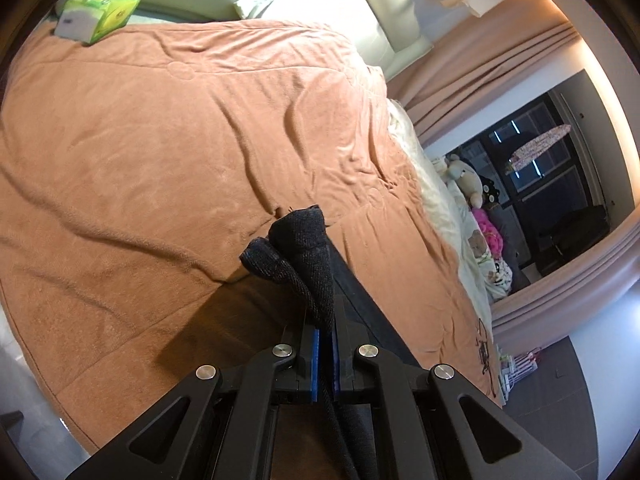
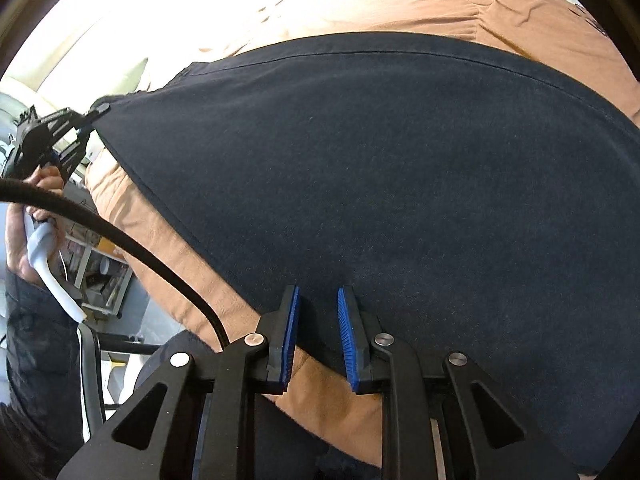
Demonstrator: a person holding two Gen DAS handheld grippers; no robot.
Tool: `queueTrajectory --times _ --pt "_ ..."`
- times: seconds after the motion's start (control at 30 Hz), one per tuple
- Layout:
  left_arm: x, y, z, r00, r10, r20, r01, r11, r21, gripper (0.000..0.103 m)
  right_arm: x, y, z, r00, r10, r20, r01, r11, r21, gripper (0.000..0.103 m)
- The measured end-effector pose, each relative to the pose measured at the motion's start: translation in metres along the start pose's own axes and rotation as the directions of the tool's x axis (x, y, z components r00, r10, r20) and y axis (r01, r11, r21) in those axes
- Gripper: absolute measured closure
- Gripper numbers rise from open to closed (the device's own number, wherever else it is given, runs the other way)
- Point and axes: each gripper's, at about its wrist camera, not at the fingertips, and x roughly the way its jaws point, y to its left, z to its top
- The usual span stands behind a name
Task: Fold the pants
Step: 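Lift the pants with both tools, raising the hem toward the waistband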
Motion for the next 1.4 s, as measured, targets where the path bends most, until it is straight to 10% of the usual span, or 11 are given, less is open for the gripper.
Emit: queueTrajectory --times 0.97,1.4 --pt "0.002 0.024 -0.014 0.999 0.035 0.003 -0.035 0.998 -0.054 0.099 0.067 -0.057 0.164 0.975 -0.222 0.0 0.222 0.975 0.007 0.088" --pt "-0.002 0.002 -0.012 0.999 0.033 0.02 -0.033 0.999 -0.001 0.099 0.067 -0.058 0.158 0.974 -0.224 -0.001 0.224 0.974 0.005 0.088"
